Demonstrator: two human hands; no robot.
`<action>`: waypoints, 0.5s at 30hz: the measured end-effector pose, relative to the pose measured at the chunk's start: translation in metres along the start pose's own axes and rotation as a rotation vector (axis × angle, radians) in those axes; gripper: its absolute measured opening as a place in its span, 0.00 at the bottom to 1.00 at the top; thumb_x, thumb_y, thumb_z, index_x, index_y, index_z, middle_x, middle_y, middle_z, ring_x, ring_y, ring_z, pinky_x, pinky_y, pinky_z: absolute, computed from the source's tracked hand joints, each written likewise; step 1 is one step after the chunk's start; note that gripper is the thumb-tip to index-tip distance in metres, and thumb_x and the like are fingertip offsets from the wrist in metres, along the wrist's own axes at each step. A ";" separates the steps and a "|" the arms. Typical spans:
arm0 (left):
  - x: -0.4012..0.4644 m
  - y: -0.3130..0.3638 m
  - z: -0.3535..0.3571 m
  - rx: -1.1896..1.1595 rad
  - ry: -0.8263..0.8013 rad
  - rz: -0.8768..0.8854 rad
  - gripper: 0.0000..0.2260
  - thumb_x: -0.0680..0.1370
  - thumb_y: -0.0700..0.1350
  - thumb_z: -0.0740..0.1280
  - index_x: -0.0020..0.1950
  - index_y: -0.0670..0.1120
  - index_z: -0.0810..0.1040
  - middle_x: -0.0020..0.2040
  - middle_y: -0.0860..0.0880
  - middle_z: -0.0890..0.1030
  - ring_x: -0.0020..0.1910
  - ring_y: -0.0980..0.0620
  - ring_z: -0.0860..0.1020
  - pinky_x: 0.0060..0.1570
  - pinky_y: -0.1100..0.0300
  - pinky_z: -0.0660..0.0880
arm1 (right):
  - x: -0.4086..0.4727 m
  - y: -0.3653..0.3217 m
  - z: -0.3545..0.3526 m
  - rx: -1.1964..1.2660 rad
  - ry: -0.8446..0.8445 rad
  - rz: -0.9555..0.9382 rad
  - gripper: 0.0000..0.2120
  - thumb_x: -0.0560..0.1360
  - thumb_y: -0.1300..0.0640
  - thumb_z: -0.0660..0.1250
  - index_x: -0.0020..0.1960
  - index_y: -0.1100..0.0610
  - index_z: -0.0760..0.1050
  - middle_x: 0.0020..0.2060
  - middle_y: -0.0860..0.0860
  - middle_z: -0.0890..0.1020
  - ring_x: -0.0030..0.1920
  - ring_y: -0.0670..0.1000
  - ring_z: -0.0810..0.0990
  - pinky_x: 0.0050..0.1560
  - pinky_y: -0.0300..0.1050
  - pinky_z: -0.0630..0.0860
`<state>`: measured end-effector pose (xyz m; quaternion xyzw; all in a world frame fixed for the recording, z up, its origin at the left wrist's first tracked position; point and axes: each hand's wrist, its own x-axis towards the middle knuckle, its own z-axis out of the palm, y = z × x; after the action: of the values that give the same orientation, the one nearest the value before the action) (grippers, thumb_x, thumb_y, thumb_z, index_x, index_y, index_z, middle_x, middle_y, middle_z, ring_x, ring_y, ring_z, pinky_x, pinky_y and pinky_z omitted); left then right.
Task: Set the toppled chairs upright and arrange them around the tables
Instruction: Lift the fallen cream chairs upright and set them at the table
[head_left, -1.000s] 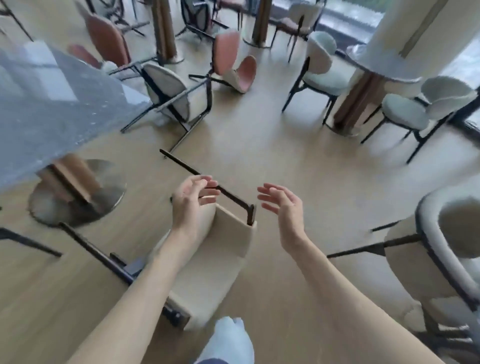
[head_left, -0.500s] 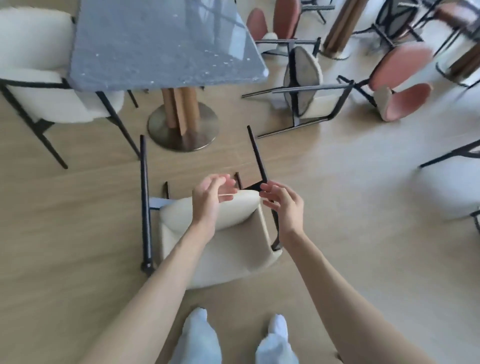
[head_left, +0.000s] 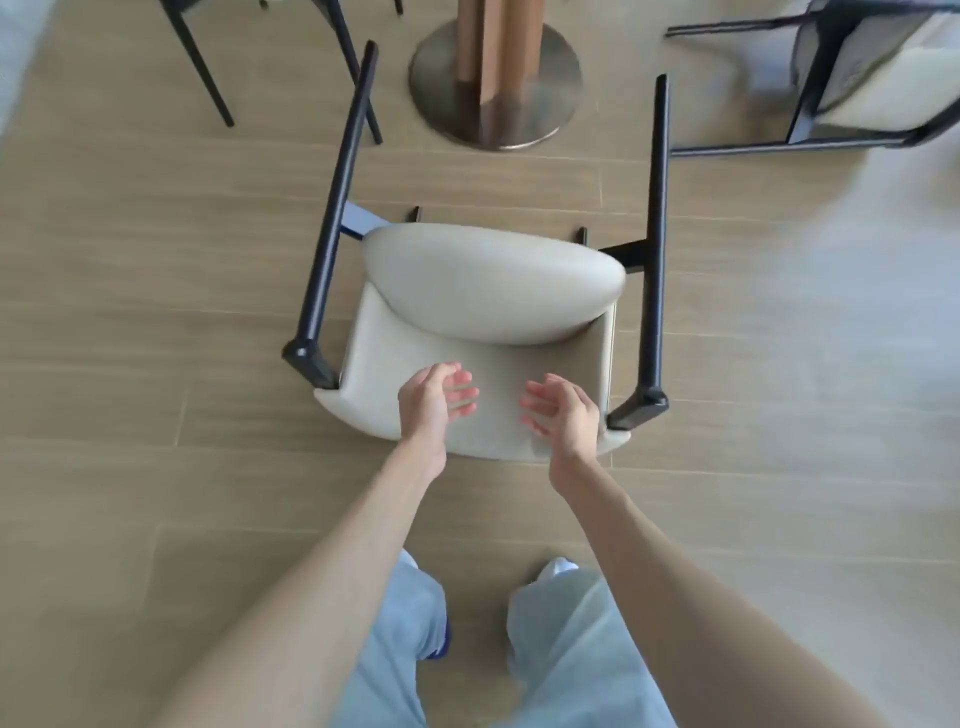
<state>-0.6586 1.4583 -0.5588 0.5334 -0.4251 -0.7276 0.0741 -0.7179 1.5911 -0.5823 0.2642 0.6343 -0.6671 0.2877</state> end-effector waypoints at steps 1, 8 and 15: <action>0.020 -0.013 0.001 0.009 -0.001 -0.005 0.05 0.79 0.39 0.63 0.50 0.40 0.78 0.44 0.42 0.82 0.38 0.45 0.81 0.39 0.56 0.78 | 0.019 0.017 0.003 -0.004 0.004 0.010 0.12 0.79 0.60 0.62 0.60 0.61 0.77 0.44 0.53 0.85 0.39 0.50 0.84 0.44 0.48 0.79; 0.183 -0.152 -0.013 0.043 0.035 -0.097 0.04 0.78 0.42 0.67 0.48 0.42 0.79 0.44 0.43 0.82 0.40 0.45 0.81 0.42 0.53 0.80 | 0.168 0.175 0.008 -0.054 0.040 0.169 0.09 0.79 0.57 0.62 0.55 0.59 0.77 0.50 0.58 0.82 0.45 0.55 0.83 0.52 0.57 0.81; 0.300 -0.303 -0.049 0.095 0.099 -0.438 0.17 0.81 0.55 0.65 0.56 0.40 0.77 0.51 0.41 0.80 0.47 0.44 0.79 0.50 0.50 0.78 | 0.278 0.311 -0.017 0.042 0.024 0.520 0.34 0.79 0.41 0.64 0.76 0.59 0.61 0.67 0.61 0.69 0.66 0.60 0.74 0.58 0.68 0.77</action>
<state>-0.6388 1.4531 -0.9873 0.6507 -0.3287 -0.6785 -0.0902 -0.6871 1.5852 -0.9986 0.4322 0.5343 -0.5808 0.4364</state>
